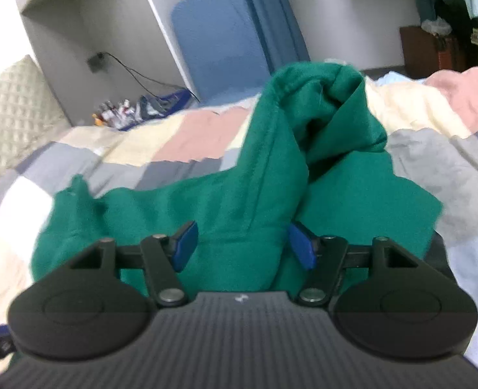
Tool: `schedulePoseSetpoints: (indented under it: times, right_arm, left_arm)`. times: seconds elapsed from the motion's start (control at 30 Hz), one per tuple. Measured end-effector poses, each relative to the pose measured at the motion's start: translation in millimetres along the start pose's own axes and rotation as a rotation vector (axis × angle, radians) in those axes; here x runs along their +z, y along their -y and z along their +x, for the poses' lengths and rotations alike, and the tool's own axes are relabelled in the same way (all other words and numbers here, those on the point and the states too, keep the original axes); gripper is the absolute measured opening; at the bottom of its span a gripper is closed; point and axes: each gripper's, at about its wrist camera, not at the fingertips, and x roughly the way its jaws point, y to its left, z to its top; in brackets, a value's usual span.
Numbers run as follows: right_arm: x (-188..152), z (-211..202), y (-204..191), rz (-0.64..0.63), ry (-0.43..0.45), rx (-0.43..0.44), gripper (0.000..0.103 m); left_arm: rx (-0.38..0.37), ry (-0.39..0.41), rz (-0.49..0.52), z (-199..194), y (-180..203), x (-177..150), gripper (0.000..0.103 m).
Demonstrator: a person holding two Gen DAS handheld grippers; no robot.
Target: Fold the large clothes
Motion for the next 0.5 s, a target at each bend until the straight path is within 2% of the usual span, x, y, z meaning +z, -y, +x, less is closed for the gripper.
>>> schedulePoseSetpoints:
  times: [0.03, 0.1, 0.13, 0.2, 0.3, 0.5]
  right_arm:
    - [2.7, 8.7, 1.2, -0.01, -0.013, 0.001, 0.042]
    - [8.6, 19.7, -2.3, -0.055, -0.033, 0.012, 0.031]
    - [11.7, 24.3, -8.8, -0.09, -0.038, 0.02, 0.029]
    - [21.6, 25.7, -9.2, -0.131, -0.018, 0.015, 0.027]
    - [40.3, 23.9, 3.4, -0.105, 0.035, 0.008, 0.027]
    - [68.6, 48.8, 22.8, -0.079, 0.072, -0.05, 0.027]
  left_arm:
    - [0.0, 0.0, 0.001, 1.4, 0.0, 0.1, 0.063]
    - [-0.003, -0.001, 0.003, 4.5, 1.1, 1.6, 0.063]
    - [-0.009, 0.0, 0.005, 6.4, 1.5, 3.3, 0.063]
    - [-0.012, 0.002, 0.005, 10.3, 3.0, 6.0, 0.063]
    - [-0.017, -0.043, -0.027, 22.4, -0.3, 10.0, 0.063]
    - [-0.014, -0.038, -0.027, 39.8, -3.6, 10.6, 0.063]
